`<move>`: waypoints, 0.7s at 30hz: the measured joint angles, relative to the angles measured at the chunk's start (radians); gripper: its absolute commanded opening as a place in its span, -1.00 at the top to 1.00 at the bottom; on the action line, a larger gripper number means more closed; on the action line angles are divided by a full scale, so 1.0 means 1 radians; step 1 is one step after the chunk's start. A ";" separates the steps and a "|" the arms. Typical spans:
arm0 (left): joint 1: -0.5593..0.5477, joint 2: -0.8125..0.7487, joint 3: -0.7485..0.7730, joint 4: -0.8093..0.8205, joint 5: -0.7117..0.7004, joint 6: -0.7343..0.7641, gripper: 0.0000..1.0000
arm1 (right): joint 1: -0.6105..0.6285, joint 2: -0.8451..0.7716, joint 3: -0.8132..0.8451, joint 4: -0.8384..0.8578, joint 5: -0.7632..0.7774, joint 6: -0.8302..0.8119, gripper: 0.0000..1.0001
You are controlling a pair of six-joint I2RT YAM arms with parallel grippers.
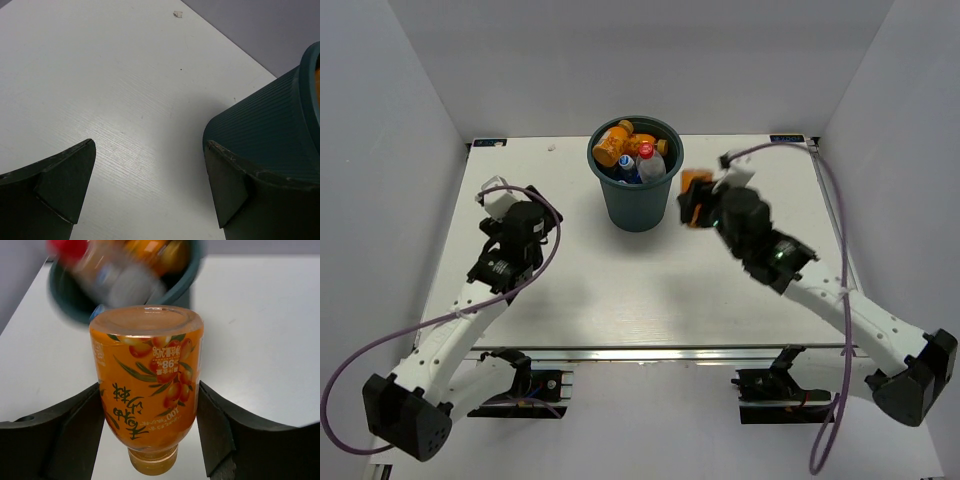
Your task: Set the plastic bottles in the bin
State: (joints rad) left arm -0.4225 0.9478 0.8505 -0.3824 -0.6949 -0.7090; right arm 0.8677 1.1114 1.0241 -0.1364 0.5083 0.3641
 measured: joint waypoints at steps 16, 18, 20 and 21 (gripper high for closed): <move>0.122 0.173 0.000 0.092 0.034 0.038 -0.96 | -0.315 0.713 1.001 -0.246 -0.227 -0.404 0.13; 0.140 0.181 0.000 0.097 0.048 0.041 -0.96 | -0.320 0.808 1.090 -0.283 -0.264 -0.420 0.09; 0.156 0.186 0.000 0.102 0.056 0.047 -0.96 | -0.325 0.881 1.146 -0.316 -0.306 -0.430 0.05; 0.162 0.187 0.000 0.106 0.060 0.048 -0.96 | -0.327 0.908 1.161 -0.332 -0.327 -0.434 0.05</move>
State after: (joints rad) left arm -0.2607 1.1347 0.8501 -0.2768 -0.6350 -0.6609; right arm 0.5407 2.0193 2.1849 -0.4683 0.1814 -0.0700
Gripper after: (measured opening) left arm 0.982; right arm 0.703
